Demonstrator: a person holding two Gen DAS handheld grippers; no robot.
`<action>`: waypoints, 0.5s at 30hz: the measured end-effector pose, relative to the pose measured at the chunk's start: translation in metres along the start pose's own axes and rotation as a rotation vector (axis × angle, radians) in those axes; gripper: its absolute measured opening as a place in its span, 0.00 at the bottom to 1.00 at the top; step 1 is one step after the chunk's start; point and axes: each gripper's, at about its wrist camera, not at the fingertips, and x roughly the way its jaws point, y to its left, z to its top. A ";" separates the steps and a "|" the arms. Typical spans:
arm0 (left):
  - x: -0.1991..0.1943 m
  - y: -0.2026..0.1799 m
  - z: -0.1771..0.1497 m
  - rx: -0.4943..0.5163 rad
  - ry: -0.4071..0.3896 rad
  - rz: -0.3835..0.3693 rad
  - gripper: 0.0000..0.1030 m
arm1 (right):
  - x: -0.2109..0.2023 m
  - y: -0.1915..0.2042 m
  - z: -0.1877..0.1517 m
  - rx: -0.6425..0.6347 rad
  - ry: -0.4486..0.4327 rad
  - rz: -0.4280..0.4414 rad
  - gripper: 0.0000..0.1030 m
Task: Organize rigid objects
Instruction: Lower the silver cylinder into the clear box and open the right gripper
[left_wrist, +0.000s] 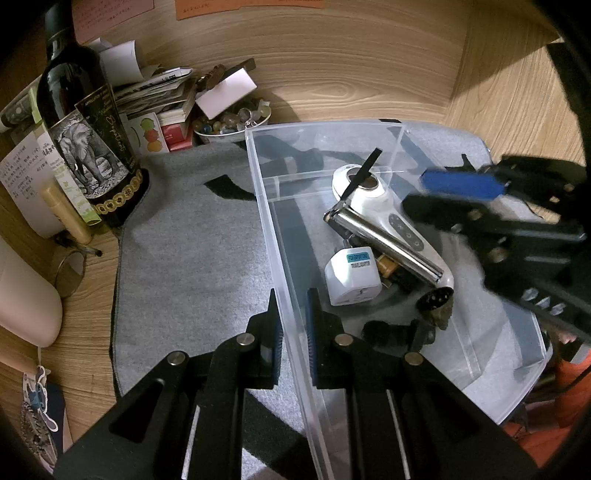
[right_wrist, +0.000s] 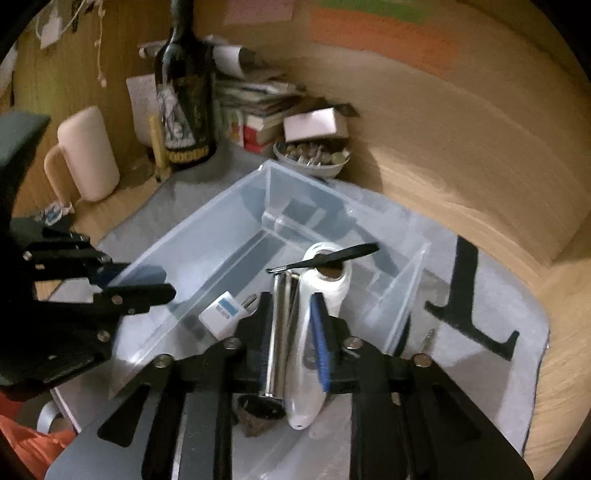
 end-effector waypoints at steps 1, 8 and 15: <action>-0.001 0.001 0.000 0.000 0.000 0.000 0.10 | -0.003 -0.002 0.001 0.005 -0.014 -0.007 0.27; -0.001 0.001 0.000 -0.001 0.000 0.000 0.11 | -0.038 -0.024 0.001 0.060 -0.109 -0.077 0.31; 0.000 0.000 0.000 0.001 0.000 0.002 0.11 | -0.045 -0.057 -0.018 0.126 -0.095 -0.207 0.42</action>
